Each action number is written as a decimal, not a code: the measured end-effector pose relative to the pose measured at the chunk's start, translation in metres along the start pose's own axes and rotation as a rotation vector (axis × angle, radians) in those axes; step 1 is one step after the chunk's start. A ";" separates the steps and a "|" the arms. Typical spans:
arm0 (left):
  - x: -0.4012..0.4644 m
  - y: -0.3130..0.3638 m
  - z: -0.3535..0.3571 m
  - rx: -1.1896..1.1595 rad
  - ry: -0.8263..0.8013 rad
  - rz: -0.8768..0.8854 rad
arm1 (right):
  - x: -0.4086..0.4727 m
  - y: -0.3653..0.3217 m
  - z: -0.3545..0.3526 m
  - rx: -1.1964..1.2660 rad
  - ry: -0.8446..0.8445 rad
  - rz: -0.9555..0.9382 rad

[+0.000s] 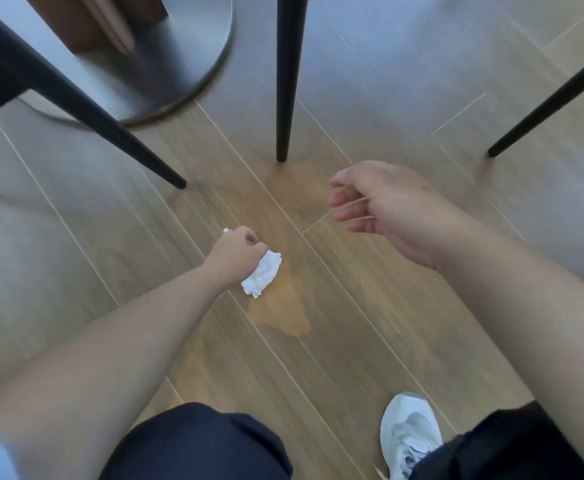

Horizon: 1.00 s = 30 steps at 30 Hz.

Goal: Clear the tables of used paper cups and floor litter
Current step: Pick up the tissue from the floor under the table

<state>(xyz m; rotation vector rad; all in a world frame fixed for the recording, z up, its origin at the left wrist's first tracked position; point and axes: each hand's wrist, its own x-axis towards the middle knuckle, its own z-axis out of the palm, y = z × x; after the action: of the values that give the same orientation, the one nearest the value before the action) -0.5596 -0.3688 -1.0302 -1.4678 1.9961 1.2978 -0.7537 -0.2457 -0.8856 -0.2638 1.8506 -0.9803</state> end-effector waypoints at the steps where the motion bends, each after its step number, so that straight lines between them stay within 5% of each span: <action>1: 0.009 -0.006 0.006 0.126 0.023 0.043 | 0.002 0.006 -0.001 -0.045 -0.015 0.000; 5: 0.038 -0.028 0.027 0.528 0.073 0.114 | 0.005 0.017 0.000 -0.128 -0.067 -0.006; 11: 0.042 -0.041 0.039 0.552 -0.037 0.072 | 0.001 0.018 0.000 -0.151 -0.128 -0.030; 16: 0.020 -0.015 0.025 0.242 0.034 0.150 | -0.004 0.011 0.012 -0.103 -0.115 0.005; 30: -0.226 0.143 -0.109 -0.467 0.141 -0.092 | -0.189 -0.130 -0.018 0.020 -0.144 0.068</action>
<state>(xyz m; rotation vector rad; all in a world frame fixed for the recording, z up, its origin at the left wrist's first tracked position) -0.5691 -0.3229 -0.7451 -1.8780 1.7520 1.7441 -0.7064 -0.2140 -0.6625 -0.2510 1.7074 -0.9094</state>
